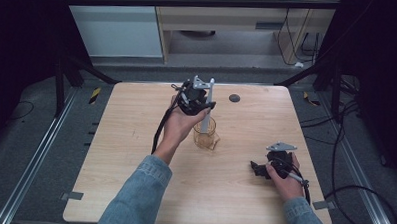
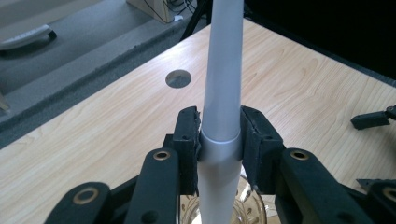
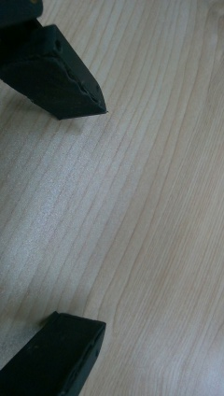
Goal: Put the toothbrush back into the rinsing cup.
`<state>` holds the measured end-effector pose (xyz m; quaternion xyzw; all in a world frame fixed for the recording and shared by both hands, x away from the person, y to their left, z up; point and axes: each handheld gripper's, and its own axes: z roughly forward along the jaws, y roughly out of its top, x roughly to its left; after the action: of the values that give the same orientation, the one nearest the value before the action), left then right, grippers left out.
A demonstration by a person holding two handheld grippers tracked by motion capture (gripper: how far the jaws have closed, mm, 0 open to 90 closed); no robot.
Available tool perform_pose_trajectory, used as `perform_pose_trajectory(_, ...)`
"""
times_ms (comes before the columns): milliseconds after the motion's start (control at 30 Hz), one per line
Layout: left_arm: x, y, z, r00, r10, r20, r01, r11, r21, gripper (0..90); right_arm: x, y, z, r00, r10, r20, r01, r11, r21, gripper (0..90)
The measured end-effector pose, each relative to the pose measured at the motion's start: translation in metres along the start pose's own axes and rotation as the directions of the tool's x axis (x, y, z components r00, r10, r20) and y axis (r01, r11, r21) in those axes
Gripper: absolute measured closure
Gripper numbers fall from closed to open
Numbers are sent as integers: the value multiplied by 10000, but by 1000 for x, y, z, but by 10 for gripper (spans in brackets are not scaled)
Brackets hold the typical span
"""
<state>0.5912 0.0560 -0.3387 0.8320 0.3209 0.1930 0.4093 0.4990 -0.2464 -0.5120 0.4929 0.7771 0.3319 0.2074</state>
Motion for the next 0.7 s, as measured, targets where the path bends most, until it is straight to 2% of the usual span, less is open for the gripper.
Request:
perform_pose_trajectory(233, 0, -11, 12, 10000, -47, 62, 45, 9995, 307, 685, 0, 0, 0, 10000, -15, 6, 15, 10000, 1, 4)
perform_pose_trajectory(700, 4, -23, 23, 9998, -181, 85, 174, 9976, 677, 685, 0, 0, 0, 10000, 1, 0, -1, 10000, -2, 4)
